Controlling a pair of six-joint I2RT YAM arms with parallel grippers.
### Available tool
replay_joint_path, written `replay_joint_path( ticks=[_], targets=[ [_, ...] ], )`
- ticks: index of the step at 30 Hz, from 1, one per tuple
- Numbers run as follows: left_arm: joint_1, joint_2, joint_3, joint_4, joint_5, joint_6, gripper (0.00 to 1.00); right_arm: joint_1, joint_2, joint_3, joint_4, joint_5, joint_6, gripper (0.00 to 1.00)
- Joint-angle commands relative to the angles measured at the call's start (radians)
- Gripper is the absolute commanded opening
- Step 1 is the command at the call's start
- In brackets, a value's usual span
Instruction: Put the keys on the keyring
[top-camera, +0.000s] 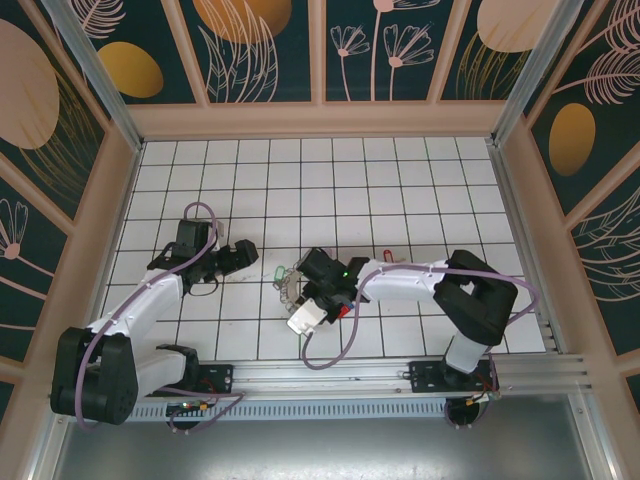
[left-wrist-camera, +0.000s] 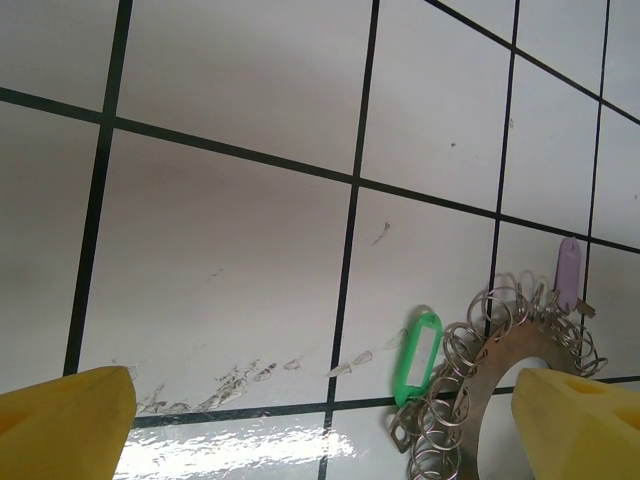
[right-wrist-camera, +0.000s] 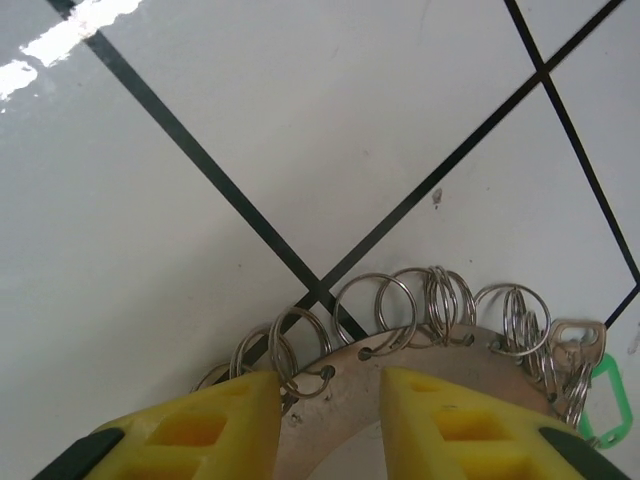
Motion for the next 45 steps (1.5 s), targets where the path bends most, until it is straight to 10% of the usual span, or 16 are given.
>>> replay_joint_path(
  ticks=[1, 22, 35, 45],
  targets=[
    [0.007, 0.015, -0.008, 0.035, 0.025, -0.005, 0.96, 0.021, 0.028, -0.004, -0.086, 0.063, -0.093, 0.34],
    [0.007, 0.049, -0.007, 0.069, 0.057, -0.014, 0.94, 0.037, 0.088, 0.060, -0.096, 0.043, -0.077, 0.26],
    [0.007, 0.037, -0.009, 0.093, 0.092, 0.008, 0.94, 0.015, 0.057, 0.060, -0.049, 0.008, 0.010, 0.00],
    [0.007, -0.174, -0.069, 0.306, 0.290, 0.066, 0.81, -0.086, -0.137, -0.026, 0.157, -0.237, 0.286, 0.00]
  ],
)
